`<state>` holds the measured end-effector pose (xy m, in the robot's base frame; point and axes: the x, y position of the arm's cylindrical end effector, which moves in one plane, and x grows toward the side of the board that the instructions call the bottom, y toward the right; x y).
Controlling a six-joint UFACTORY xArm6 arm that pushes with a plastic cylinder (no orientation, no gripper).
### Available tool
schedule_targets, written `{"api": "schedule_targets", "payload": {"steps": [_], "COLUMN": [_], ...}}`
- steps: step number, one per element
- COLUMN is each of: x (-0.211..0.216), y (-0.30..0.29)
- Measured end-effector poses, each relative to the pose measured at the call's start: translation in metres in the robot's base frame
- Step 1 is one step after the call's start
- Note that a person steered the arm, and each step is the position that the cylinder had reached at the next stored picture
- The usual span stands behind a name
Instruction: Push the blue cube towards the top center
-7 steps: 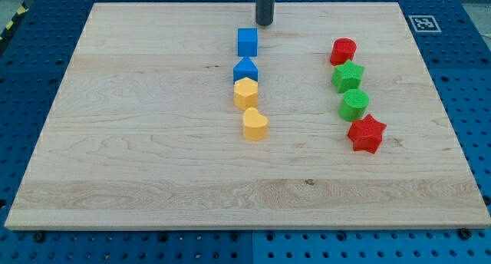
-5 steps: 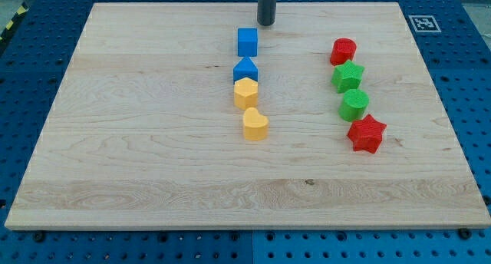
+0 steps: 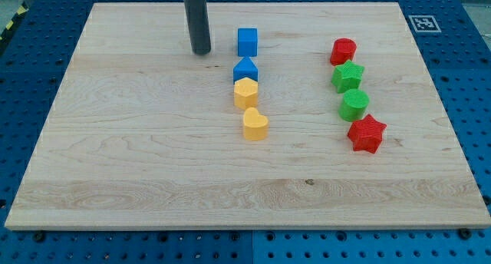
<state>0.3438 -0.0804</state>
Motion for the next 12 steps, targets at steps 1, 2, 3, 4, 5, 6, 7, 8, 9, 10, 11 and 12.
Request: {"api": "schedule_targets", "payload": {"steps": [1, 2, 3, 4, 5, 6, 7, 8, 9, 10, 11, 12], "x": [0.017, 0.003, 0.000, -0.003, -0.017, -0.024, -0.004, -0.007, -0.039, -0.061, -0.066, -0.062], "y": [0.029, 0.073, 0.089, 0.067, 0.046, 0.054, 0.062, 0.073, 0.076, 0.092, 0.101, 0.080]}}
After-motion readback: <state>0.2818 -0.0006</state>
